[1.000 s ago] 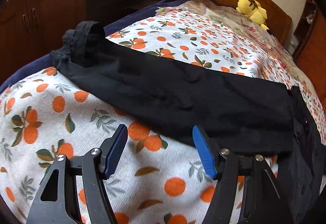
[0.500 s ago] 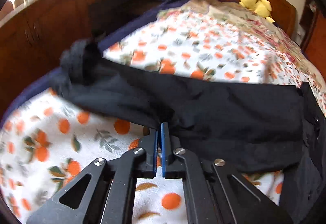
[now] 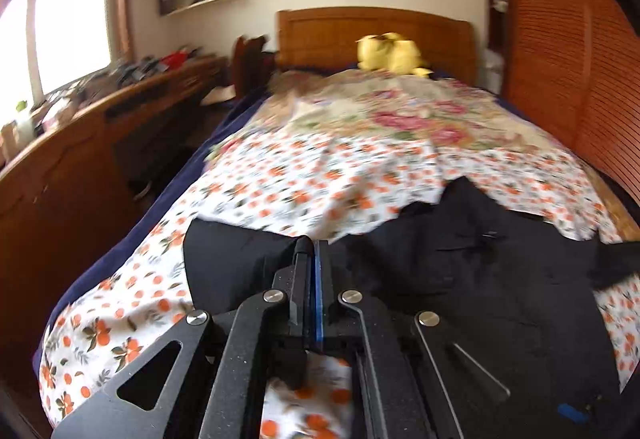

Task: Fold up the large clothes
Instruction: 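Lift the sleeve with the left tool and carry it across the coat front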

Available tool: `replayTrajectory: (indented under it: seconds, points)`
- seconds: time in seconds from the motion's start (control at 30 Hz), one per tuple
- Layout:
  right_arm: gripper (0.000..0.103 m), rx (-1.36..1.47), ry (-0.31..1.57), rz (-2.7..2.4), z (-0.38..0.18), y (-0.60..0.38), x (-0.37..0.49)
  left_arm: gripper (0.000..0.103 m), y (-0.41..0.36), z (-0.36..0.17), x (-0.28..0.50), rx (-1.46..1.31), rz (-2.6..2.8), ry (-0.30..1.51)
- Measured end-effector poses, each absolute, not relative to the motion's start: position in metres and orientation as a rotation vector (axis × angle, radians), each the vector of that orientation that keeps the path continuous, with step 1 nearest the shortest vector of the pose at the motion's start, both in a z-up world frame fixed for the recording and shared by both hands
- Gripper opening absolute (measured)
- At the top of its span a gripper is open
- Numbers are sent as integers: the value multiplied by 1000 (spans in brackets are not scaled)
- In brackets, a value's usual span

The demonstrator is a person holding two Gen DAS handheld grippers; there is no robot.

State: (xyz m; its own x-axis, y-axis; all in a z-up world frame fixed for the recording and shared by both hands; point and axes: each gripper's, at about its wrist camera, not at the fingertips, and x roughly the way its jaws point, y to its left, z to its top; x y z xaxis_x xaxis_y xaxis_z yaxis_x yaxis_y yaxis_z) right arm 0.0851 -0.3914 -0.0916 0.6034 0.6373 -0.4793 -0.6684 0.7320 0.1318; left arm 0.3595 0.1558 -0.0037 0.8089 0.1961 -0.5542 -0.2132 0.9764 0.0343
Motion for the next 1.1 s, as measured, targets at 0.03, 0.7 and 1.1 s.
replayTrajectory:
  seconds: [0.03,0.7,1.1]
  points:
    - [103,-67,525,749,-92,-392,82,2,147,-1,358,-20,203,587]
    - [103,-63,558,738,-87,-397,78,25,69,-36,280,88,145,590]
    - [103,-72,546,739,-91,-399,74,76,68,-39,220,25,72,557]
